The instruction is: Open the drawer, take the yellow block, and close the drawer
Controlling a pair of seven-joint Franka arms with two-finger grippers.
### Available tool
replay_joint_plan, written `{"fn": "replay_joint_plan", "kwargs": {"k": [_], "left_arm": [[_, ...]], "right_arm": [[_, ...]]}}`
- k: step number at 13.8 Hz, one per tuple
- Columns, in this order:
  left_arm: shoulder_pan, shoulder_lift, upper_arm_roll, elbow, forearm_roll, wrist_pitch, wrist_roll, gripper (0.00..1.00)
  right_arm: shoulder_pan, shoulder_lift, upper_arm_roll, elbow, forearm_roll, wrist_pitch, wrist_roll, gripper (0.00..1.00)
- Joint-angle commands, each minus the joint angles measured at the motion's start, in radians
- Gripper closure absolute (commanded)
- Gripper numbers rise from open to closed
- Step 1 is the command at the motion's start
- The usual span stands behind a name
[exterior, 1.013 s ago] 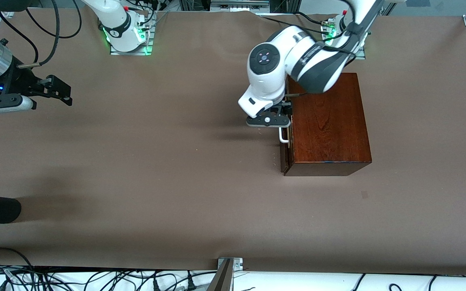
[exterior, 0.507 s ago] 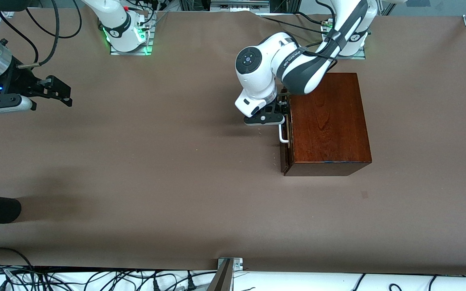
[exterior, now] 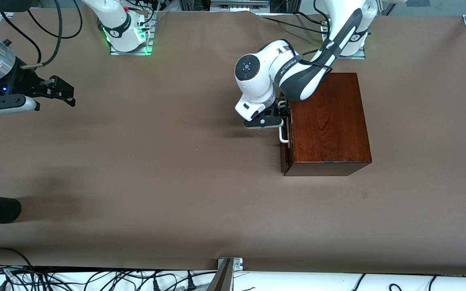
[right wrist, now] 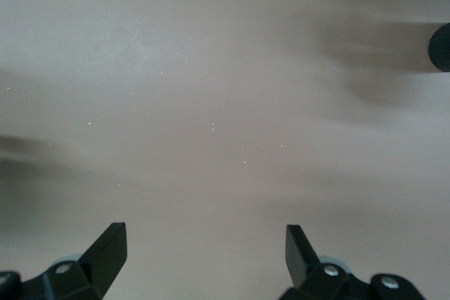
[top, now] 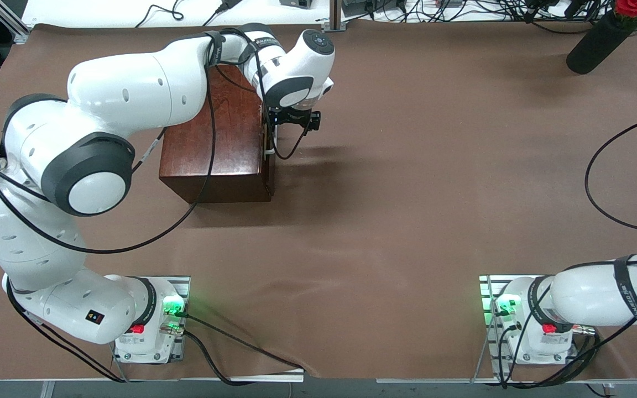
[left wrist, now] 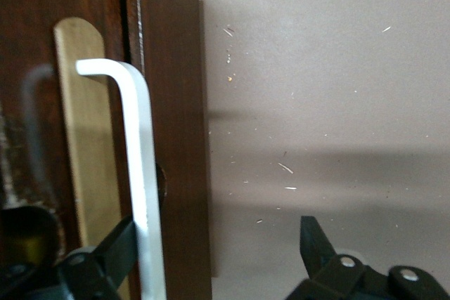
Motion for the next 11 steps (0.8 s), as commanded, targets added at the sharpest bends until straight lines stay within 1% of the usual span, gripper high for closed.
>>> {"fn": "replay_joint_plan", "kwargs": {"k": [1, 5, 11], "left_arm": [[-0.025, 0.017, 0.000, -0.003, 0.053, 0.024, -0.062, 0.00], [-0.028, 0.035, 0.000, -0.002, 0.069, 0.035, -0.065, 0.00], [-0.037, 0.069, -0.004, 0.005, 0.069, 0.152, -0.097, 0.00]], "right_arm": [[0.003, 0.002, -0.001, 0.016, 0.014, -0.013, 0.008, 0.00], [0.003, 0.002, -0.001, 0.016, 0.014, -0.013, 0.007, 0.00], [0.003, 0.002, -0.001, 0.016, 0.016, -0.013, 0.007, 0.00]]}}
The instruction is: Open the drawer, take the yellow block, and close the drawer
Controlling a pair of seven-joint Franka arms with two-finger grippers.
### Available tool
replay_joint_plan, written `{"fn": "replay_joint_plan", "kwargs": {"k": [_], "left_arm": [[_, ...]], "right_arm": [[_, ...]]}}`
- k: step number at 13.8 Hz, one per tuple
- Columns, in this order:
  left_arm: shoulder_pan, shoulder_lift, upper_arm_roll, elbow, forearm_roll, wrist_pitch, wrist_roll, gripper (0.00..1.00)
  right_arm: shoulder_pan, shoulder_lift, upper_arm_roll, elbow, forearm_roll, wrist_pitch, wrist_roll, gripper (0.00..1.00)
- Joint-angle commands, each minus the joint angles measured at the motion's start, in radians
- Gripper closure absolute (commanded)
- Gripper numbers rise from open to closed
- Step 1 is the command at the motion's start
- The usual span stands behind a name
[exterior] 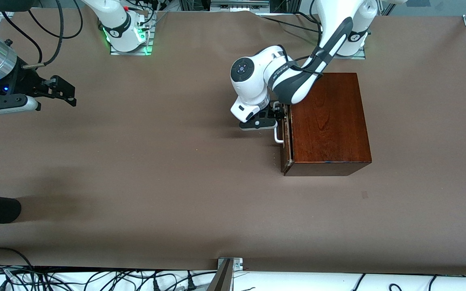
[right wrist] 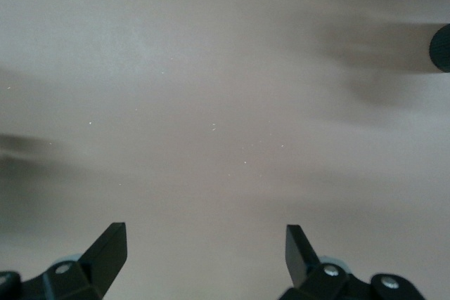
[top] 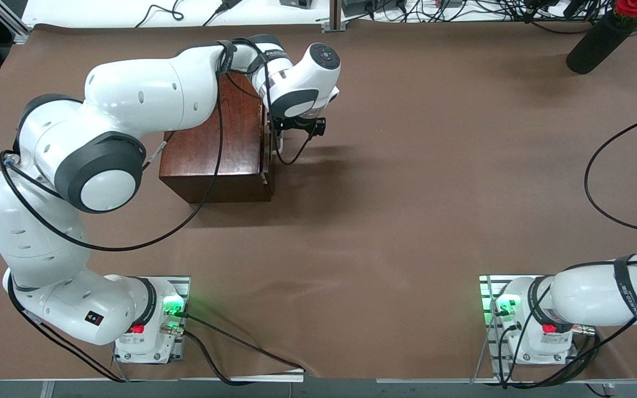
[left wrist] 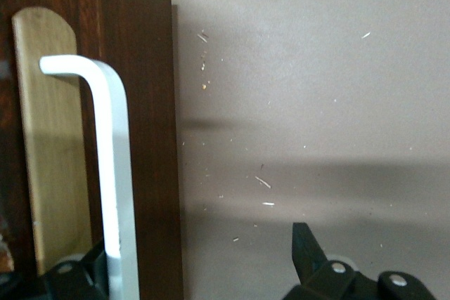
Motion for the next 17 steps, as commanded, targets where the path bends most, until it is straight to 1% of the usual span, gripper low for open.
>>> {"fn": "replay_joint_plan", "kwargs": {"k": [1, 3, 5, 6, 9, 17], "left_arm": [[-0.034, 0.035, -0.006, 0.014, 0.017, 0.091, -0.067, 0.00], [-0.050, 0.060, -0.008, 0.042, 0.005, 0.102, -0.108, 0.00], [-0.069, 0.087, -0.008, 0.067, 0.008, 0.102, -0.108, 0.00], [-0.075, 0.106, -0.008, 0.105, 0.005, 0.103, -0.108, 0.00], [-0.106, 0.141, -0.006, 0.172, 0.007, 0.103, -0.110, 0.00], [-0.138, 0.169, -0.008, 0.246, 0.002, 0.103, -0.105, 0.00]], "right_arm": [[0.003, 0.002, -0.002, 0.016, 0.014, -0.013, 0.007, 0.00], [0.003, 0.002, -0.002, 0.016, 0.014, -0.013, 0.007, 0.00], [0.003, 0.002, -0.002, 0.016, 0.014, -0.013, 0.007, 0.00], [0.003, 0.002, -0.002, 0.016, 0.014, -0.013, 0.007, 0.00], [0.003, 0.002, -0.003, 0.016, 0.016, -0.013, 0.007, 0.00], [0.003, 0.003, -0.005, 0.016, 0.014, -0.011, 0.005, 0.00]]}}
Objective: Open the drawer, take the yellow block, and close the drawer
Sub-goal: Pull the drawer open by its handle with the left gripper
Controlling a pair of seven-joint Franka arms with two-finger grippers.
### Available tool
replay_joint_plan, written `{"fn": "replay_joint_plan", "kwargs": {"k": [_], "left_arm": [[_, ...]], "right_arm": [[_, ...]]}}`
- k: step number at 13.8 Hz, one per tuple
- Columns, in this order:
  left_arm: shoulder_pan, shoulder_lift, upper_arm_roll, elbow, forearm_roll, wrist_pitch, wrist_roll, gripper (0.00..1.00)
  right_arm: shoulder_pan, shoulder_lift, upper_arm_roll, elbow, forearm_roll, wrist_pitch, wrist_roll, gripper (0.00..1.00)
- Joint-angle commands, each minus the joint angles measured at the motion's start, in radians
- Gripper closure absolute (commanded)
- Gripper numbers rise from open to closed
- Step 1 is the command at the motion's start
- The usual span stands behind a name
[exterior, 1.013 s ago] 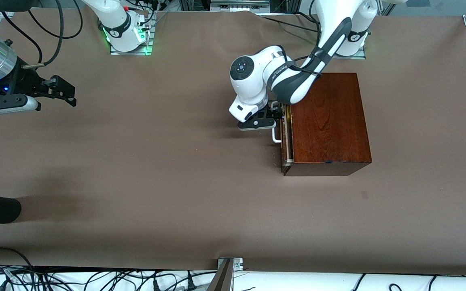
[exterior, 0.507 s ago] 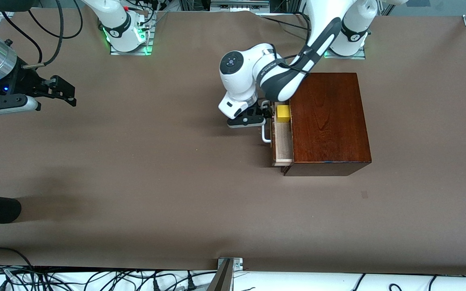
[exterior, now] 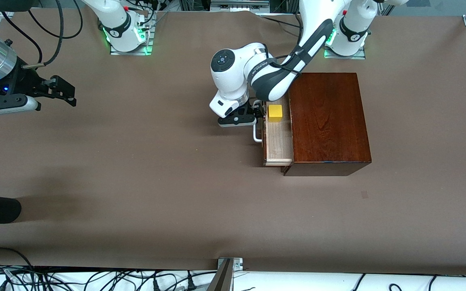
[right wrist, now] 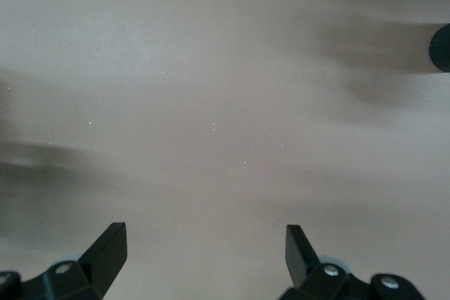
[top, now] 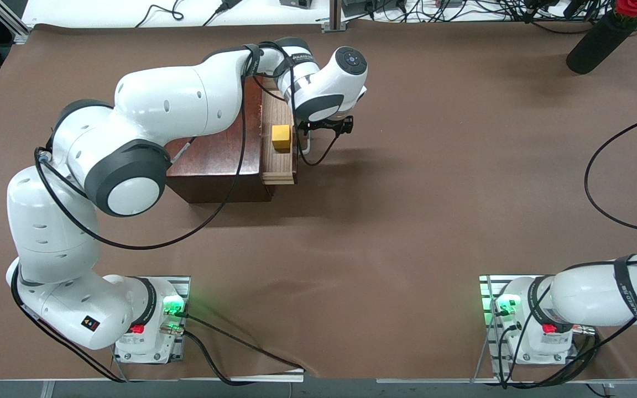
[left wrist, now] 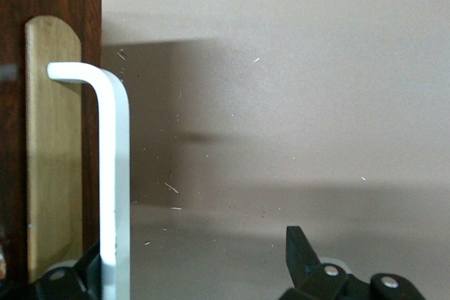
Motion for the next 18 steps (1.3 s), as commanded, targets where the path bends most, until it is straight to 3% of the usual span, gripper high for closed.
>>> {"fn": "replay_joint_plan", "kwargs": {"k": [1, 9, 14, 18], "left_arm": [[-0.037, 0.075, -0.021, 0.085, -0.006, 0.075, -0.024, 0.00], [-0.062, 0.089, -0.014, 0.116, 0.015, 0.046, -0.015, 0.00], [-0.089, 0.084, -0.022, 0.183, 0.095, -0.191, -0.009, 0.00], [-0.120, 0.071, -0.022, 0.199, 0.124, -0.277, -0.007, 0.00]], "right_arm": [[0.003, 0.003, -0.006, 0.016, 0.014, -0.011, 0.005, 0.00], [0.003, 0.003, -0.004, 0.016, 0.014, -0.011, 0.005, 0.00], [0.003, 0.003, -0.004, 0.016, 0.014, -0.013, 0.005, 0.00], [0.003, 0.003, -0.004, 0.016, 0.013, -0.009, 0.005, 0.00]]}}
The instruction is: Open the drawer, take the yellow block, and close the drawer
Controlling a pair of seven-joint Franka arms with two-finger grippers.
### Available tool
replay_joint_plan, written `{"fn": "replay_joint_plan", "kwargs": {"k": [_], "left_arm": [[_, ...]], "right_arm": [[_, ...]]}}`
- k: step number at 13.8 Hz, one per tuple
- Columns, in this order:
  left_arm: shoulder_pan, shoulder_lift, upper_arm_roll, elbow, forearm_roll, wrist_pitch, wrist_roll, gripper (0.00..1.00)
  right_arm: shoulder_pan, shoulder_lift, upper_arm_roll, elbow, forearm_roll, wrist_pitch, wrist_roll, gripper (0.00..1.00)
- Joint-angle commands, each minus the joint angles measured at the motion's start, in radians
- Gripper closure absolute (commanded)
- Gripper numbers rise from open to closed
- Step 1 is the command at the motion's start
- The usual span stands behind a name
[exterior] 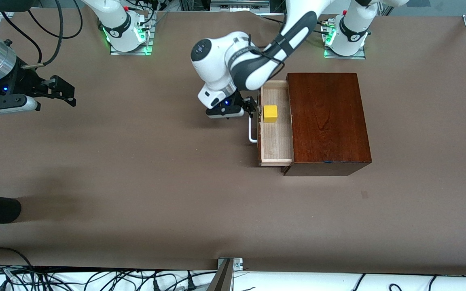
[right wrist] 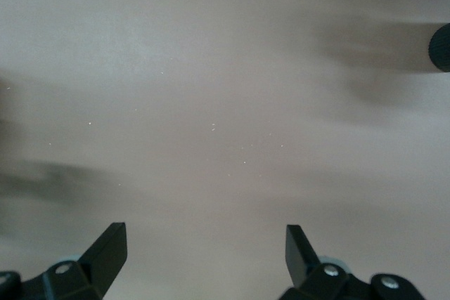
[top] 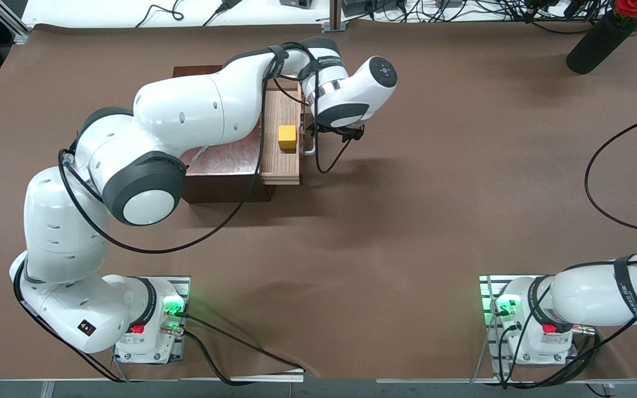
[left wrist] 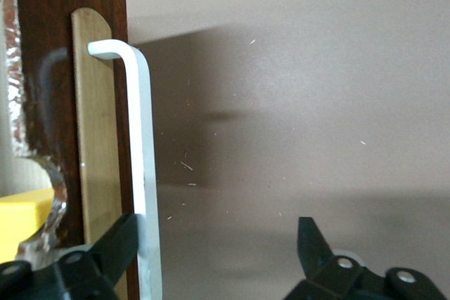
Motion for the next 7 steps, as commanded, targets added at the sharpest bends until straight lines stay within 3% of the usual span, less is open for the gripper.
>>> {"fn": "replay_joint_plan", "kwargs": {"k": [1, 3, 7], "left_arm": [[-0.013, 0.000, -0.012, 0.048, 0.039, -0.054, -0.002, 0.00], [-0.003, -0.071, -0.008, 0.048, 0.021, -0.084, 0.019, 0.00], [0.092, -0.228, -0.008, 0.048, -0.140, -0.181, 0.203, 0.00]], "right_arm": [[0.003, 0.003, -0.003, 0.016, 0.014, -0.009, 0.005, 0.00], [0.003, 0.003, -0.003, 0.016, 0.013, -0.011, 0.005, 0.00], [0.003, 0.003, -0.002, 0.016, 0.013, -0.011, 0.008, 0.00]]}}
